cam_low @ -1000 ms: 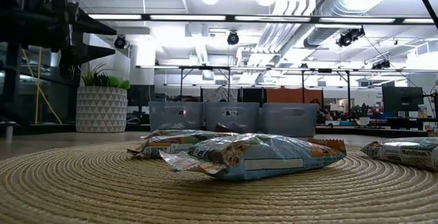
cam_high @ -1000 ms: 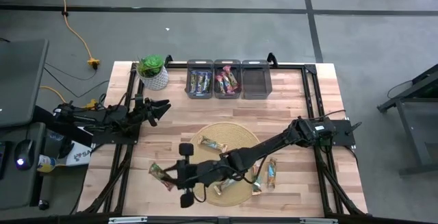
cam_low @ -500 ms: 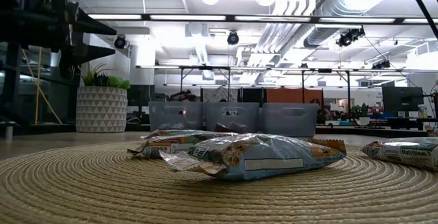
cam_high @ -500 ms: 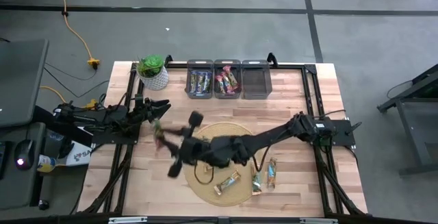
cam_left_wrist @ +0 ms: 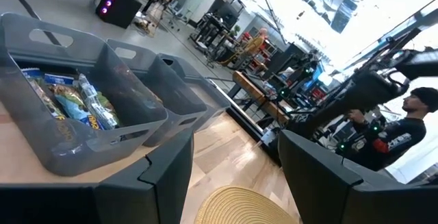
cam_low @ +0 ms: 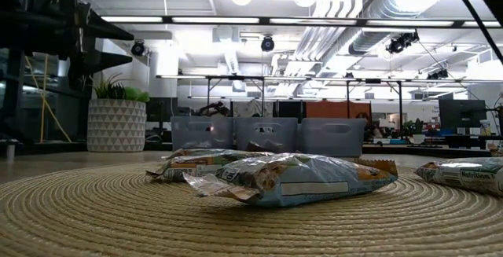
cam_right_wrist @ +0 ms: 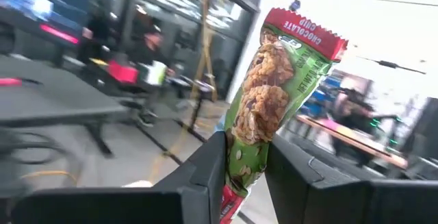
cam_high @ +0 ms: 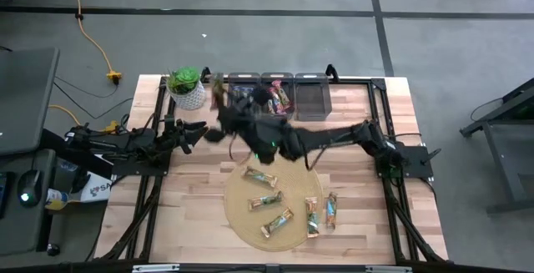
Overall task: Pick and place Granola Bars by type
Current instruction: Put the red granola bar into the middle black bin
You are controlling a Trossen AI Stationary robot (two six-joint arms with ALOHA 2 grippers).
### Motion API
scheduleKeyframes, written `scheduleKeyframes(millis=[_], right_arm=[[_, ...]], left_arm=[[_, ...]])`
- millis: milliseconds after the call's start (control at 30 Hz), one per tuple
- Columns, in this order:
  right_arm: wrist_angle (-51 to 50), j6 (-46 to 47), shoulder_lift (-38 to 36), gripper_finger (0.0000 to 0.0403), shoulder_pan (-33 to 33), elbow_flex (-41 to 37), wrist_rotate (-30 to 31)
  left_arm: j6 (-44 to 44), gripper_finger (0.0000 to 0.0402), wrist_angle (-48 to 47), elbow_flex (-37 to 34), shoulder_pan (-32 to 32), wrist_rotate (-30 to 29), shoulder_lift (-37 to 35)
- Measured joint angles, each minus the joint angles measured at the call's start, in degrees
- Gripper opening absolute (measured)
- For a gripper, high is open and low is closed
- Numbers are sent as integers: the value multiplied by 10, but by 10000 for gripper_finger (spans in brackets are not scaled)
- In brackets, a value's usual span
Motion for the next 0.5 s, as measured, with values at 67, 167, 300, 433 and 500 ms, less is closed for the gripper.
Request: scheduleKeyframes(millis=[67,167,300,433,500], right_arm=[[-30,8,-7,83,-22,0,12],[-107,52,-16,83,-60,0,29],[-252,167,-33,83,-117,0,31],[-427,331,-57,83,-182,0,-37],[-508,400,-62,83,-217,1,-87]], left_arm=[[0,211,0,0,0,-1,0],[0,211,0,0,0,0,0],[0,211,-1,0,0,0,0],[0,211,-1,0,0,1,0],[0,211,0,0,0,2,0]])
